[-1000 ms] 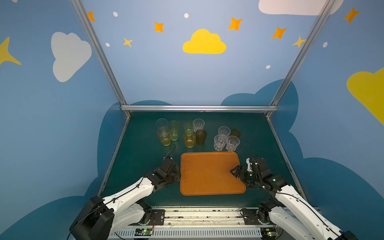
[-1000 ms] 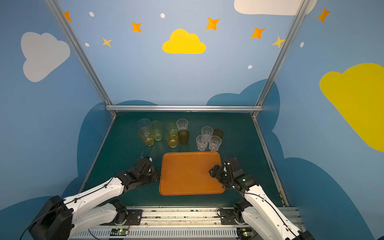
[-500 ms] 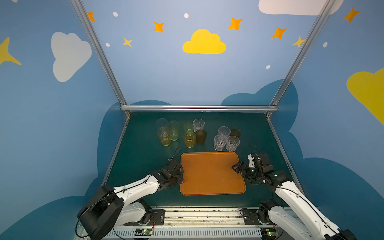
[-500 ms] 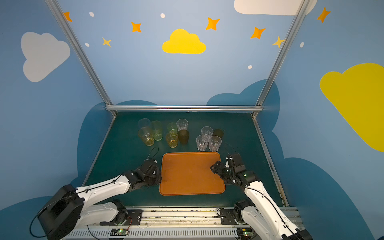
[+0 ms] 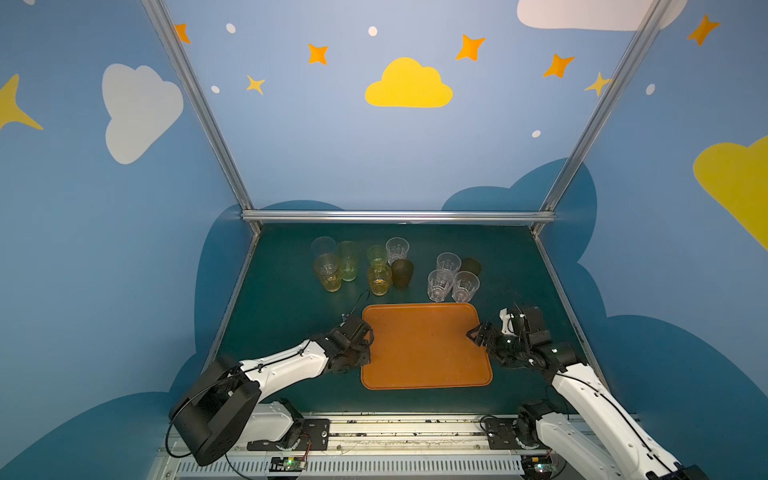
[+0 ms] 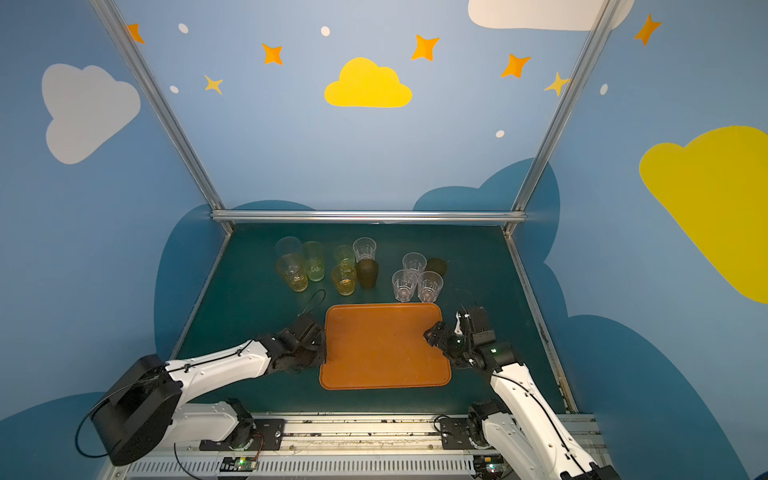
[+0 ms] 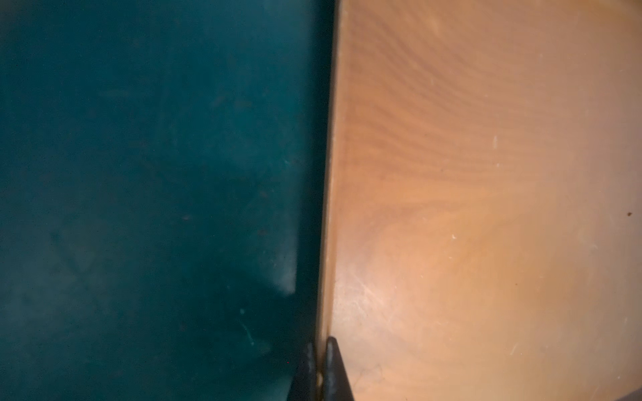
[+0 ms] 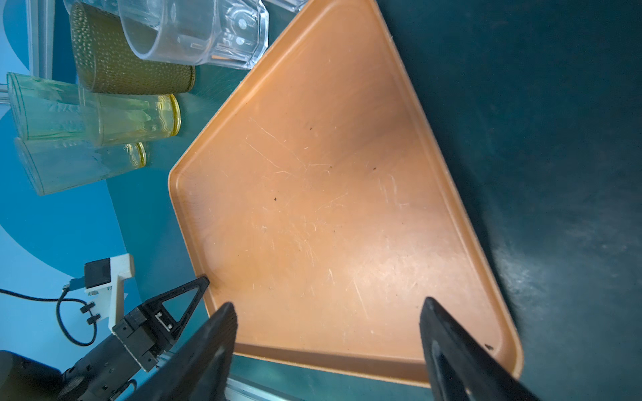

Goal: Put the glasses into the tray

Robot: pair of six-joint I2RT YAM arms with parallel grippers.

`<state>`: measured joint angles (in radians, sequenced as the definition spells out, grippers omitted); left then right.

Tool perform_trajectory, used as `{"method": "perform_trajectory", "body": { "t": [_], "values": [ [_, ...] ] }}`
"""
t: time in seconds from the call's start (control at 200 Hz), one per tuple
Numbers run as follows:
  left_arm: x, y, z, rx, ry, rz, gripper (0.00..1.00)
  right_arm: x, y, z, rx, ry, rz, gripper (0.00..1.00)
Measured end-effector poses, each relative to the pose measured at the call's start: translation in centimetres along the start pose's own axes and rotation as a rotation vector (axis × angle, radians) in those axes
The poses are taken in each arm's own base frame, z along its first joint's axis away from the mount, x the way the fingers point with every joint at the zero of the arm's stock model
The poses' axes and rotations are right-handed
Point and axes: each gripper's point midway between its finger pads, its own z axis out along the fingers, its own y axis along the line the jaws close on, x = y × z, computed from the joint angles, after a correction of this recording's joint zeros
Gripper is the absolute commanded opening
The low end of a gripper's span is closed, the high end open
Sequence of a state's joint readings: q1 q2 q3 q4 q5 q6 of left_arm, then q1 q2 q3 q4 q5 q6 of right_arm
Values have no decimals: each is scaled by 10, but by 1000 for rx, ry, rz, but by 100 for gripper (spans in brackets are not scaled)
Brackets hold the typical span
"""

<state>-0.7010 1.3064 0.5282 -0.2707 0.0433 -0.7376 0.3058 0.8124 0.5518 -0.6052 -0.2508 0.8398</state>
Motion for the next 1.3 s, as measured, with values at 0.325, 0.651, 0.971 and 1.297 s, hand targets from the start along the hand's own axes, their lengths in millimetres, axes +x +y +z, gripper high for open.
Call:
{"method": "perform_trajectory", "body": {
  "t": [0.325, 0.651, 0.971, 1.297],
  "values": [
    [-6, 18, -6, -78, 0, 4, 6, -4, -3, -1, 1, -7, 10, 82],
    [-10, 35, -13, -145, 13, 13, 33, -4, -5, 0, 3, 2, 24, 82],
    [-27, 15, -53, -41, -87, 75, 99, -16, 7, -1, 9, 6, 28, 82],
    [-60, -14, -119, 133, -316, 78, 100, -58, 42, -9, 9, -51, 24, 78]
  ]
}}
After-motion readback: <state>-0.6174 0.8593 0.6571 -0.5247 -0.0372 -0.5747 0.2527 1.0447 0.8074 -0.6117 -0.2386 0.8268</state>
